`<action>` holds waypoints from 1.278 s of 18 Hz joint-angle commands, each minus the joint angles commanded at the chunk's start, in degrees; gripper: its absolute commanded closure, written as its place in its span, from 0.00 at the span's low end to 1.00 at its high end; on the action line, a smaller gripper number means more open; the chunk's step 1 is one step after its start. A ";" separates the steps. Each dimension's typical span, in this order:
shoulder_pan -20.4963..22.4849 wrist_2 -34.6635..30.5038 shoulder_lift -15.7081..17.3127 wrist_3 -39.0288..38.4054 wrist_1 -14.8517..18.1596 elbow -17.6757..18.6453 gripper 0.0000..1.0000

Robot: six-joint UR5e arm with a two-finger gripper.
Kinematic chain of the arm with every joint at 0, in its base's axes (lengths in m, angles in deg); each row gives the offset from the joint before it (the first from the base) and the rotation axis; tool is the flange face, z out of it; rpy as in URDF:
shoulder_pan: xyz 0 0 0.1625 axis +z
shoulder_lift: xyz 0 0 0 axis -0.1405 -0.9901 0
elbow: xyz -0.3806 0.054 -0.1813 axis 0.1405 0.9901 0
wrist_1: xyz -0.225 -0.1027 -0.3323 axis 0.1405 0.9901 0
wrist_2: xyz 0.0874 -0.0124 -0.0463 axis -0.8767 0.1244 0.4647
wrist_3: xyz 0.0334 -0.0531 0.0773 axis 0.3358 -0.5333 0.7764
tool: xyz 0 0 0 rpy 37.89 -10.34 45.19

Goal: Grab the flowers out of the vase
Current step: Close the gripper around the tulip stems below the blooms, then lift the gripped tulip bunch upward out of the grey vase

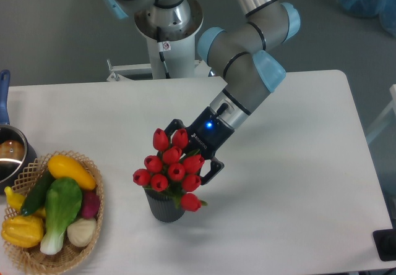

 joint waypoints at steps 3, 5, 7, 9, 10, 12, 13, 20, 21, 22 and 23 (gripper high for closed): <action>0.09 0.26 -0.26 0.00 0.00 -0.09 0.44; 0.26 0.96 -0.26 0.00 0.00 -0.09 0.46; 0.35 1.14 -0.35 0.00 0.00 -0.09 0.52; 0.53 1.93 -0.35 0.00 0.00 -0.09 0.52; 0.79 2.80 -0.35 0.09 0.00 -0.09 0.52; 1.58 4.65 -0.26 0.26 0.00 0.00 0.52; 1.84 5.53 -0.18 0.26 0.00 0.09 0.52; 1.85 8.69 0.17 0.26 -0.09 0.26 0.53; 1.85 9.57 0.35 0.26 -0.09 0.35 0.53; 1.85 9.84 0.61 0.26 -0.09 0.35 0.54; 1.85 10.02 0.96 0.18 0.00 0.35 0.56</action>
